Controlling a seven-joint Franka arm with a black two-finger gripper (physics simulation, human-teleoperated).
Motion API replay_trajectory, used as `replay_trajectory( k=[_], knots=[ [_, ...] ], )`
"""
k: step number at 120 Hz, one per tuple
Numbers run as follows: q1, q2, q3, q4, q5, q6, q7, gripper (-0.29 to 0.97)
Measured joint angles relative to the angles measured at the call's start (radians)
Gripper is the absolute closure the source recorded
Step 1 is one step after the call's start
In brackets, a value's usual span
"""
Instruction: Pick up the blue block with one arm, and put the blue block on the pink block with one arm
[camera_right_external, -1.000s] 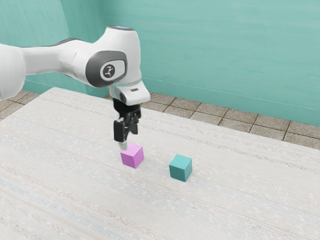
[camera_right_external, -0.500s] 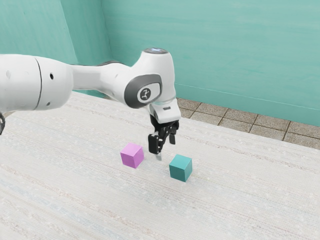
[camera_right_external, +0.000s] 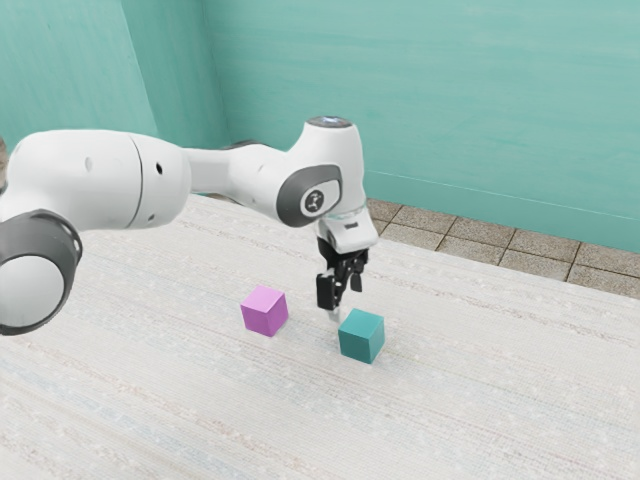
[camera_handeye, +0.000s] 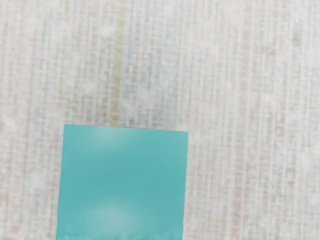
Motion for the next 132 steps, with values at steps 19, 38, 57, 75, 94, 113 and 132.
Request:
replay_trajectory(
  k=[19, 38, 57, 75, 94, 113, 132],
  knots=[
    [-0.001, 0.039, 0.003, 0.034, 0.001, 0.001, -0.002, 0.0],
    [-0.003, 0.093, 0.003, 0.084, 0.001, 0.002, 0.002, 0.0],
    [-0.004, 0.129, 0.003, 0.101, 0.0, 0.002, 0.005, 0.0],
    [-0.007, 0.149, 0.003, 0.102, 0.0, 0.002, 0.008, 0.0],
    [-0.015, 0.165, 0.001, 0.101, -0.002, 0.002, 0.009, 0.0],
    [-0.016, 0.178, 0.0, 0.1, -0.004, 0.002, 0.009, 0.01],
    [-0.016, 0.181, 0.0, 0.099, -0.007, 0.003, 0.011, 0.24]
  ],
)
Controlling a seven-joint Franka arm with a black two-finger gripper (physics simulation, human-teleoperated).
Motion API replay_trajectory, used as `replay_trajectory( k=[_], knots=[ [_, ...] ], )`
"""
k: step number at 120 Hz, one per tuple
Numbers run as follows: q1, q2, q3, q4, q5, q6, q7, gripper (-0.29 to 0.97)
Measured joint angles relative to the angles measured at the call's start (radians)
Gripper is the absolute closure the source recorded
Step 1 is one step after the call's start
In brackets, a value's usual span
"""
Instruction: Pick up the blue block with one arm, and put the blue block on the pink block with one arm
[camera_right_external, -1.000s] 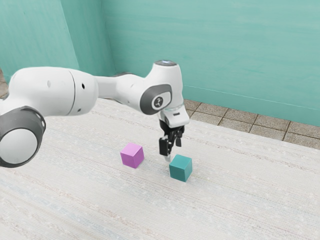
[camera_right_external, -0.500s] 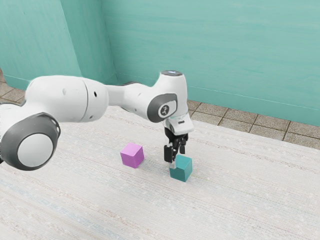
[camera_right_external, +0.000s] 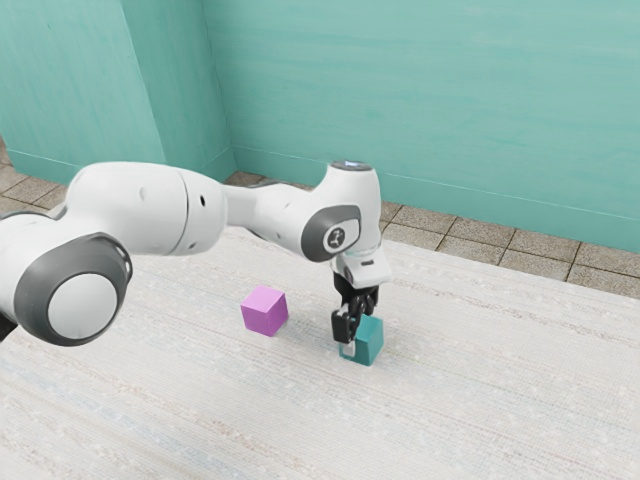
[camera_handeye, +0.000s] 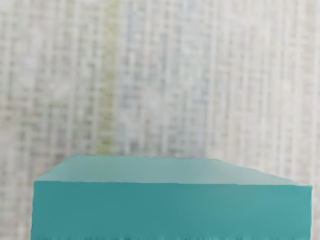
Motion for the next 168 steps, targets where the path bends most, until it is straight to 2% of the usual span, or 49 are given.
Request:
replay_trajectory(
  k=[12, 32, 46, 66, 94, 133, 146, 168],
  knots=[
    [0.002, -0.036, 0.0, -0.007, 0.003, 0.001, 0.0, 0.33],
    [0.01, -0.101, -0.001, -0.024, 0.006, -0.01, 0.0, 0.32],
    [0.033, -0.229, -0.001, -0.081, 0.007, -0.047, 0.0, 0.32],
    [0.117, -0.379, 0.0, -0.176, 0.009, -0.121, 0.002, 0.32],
    [0.194, -0.36, 0.002, -0.195, 0.011, -0.172, 0.03, 0.33],
    [0.235, -0.348, 0.003, -0.24, 0.082, -0.187, 0.097, 0.34],
    [0.245, -0.348, 0.002, -0.252, 0.101, -0.176, 0.12, 0.34],
    [0.25, -0.335, 0.001, -0.253, 0.092, -0.118, 0.152, 0.33]
  ],
)
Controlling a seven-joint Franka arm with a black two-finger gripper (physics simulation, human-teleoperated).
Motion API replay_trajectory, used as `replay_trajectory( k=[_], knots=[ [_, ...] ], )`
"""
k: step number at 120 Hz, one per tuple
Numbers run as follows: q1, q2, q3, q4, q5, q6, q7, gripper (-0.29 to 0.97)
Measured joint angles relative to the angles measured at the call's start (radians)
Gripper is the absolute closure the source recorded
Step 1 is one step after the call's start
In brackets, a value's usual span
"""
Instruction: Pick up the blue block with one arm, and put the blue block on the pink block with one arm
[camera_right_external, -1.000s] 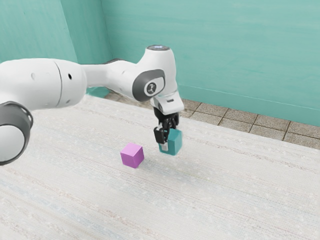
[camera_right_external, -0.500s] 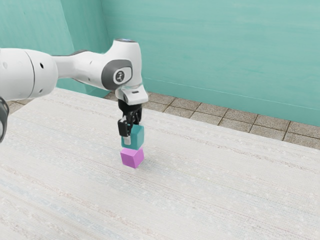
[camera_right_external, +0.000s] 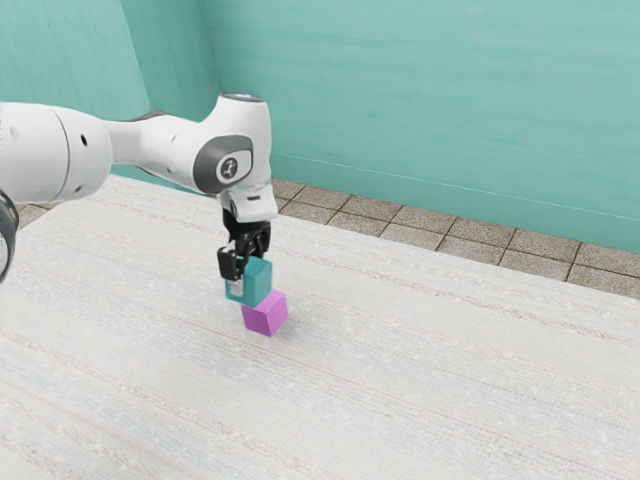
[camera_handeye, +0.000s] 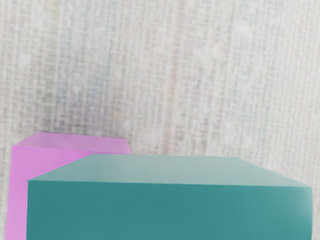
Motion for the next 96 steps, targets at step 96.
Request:
replay_trajectory(
  k=[96],
  knots=[
    [0.019, 0.09, 0.0, 0.062, -0.006, 0.09, 0.082, 0.33]
  ],
)
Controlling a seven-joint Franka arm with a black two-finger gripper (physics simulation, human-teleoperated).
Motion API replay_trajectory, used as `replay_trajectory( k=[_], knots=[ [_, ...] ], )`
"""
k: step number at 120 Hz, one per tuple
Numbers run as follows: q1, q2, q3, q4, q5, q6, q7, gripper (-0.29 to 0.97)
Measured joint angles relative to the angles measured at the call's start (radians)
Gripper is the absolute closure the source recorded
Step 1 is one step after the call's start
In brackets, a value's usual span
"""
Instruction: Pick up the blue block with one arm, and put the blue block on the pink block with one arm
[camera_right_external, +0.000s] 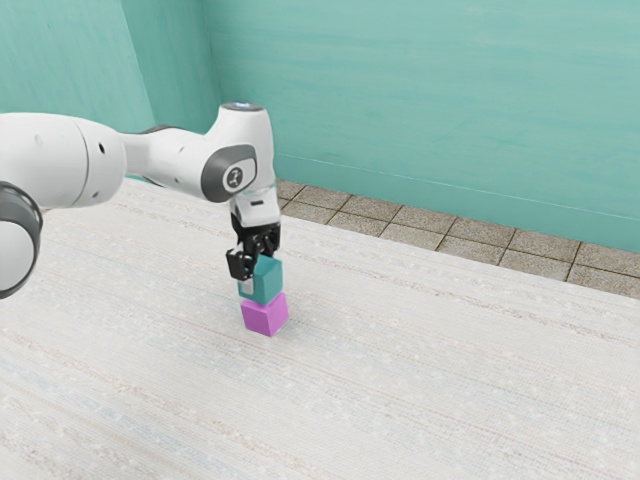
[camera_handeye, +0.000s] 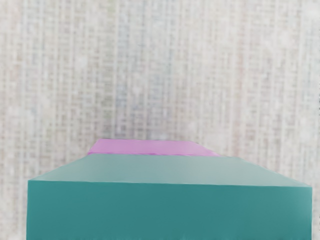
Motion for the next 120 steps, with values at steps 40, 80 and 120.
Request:
replay_trajectory(
  k=[40, 80, 120],
  knots=[
    [0.021, -0.001, 0.001, -0.022, -0.004, -0.004, 0.025, 0.15],
    [0.033, -0.177, -0.008, -0.094, -0.022, -0.042, 0.038, 0.03],
    [-0.004, -0.626, -0.006, -0.105, -0.064, -0.333, -0.161, 0.01]
  ],
)
